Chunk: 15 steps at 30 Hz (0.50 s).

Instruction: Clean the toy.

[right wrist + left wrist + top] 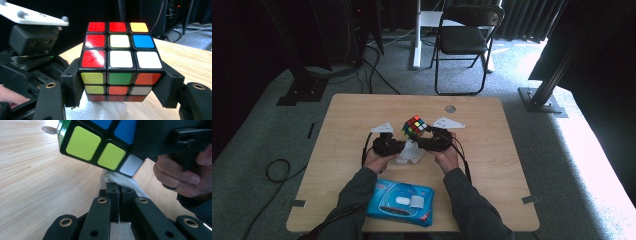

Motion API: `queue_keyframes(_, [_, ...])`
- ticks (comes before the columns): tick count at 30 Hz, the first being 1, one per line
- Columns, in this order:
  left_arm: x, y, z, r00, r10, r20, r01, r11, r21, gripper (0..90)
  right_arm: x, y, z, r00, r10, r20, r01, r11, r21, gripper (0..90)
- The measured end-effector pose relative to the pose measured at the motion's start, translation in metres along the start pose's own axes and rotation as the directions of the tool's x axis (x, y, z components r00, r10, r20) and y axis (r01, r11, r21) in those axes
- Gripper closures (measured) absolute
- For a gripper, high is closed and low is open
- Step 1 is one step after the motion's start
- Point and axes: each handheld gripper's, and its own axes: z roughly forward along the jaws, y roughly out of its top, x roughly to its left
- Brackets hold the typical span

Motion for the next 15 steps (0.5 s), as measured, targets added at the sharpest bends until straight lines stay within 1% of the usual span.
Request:
queue_keyframes(3, [0.0,-0.001,-0.004,1.0,0.0,0.0,0.0,1.0,-0.01,88.1,-0.002,0.0,-0.001,0.9997,-0.001,0.024,0.001,1.0,0.006,34.3])
queue_keyframes(6, [0.001,-0.004,-0.007,1.0,0.0,-0.004,0.0,1.0,-0.007,88.1,-0.005,-0.001,-0.002,0.9993,0.004,0.036,-0.004,1.0,0.007,34.2])
queue_keyframes(11, [0.005,-0.011,-0.012,0.9996,-0.023,-0.014,0.023,0.9995,-0.019,88.1,-0.008,-0.003,-0.002,0.9985,0.01,0.053,-0.011,1.0,0.009,34.2])
queue_keyframes(13, [0.006,-0.012,-0.013,0.9995,-0.027,-0.018,0.026,0.9994,-0.024,88.1,-0.008,-0.003,-0.002,0.9983,0.012,0.057,-0.013,1.0,0.011,34.2])
queue_keyframes(15, [0.008,-0.013,-0.018,0.9989,-0.04,-0.023,0.039,0.9984,-0.04,88.1,-0.01,-0.005,-0.003,0.9973,0.009,0.073,-0.01,1.0,0.019,34.3])
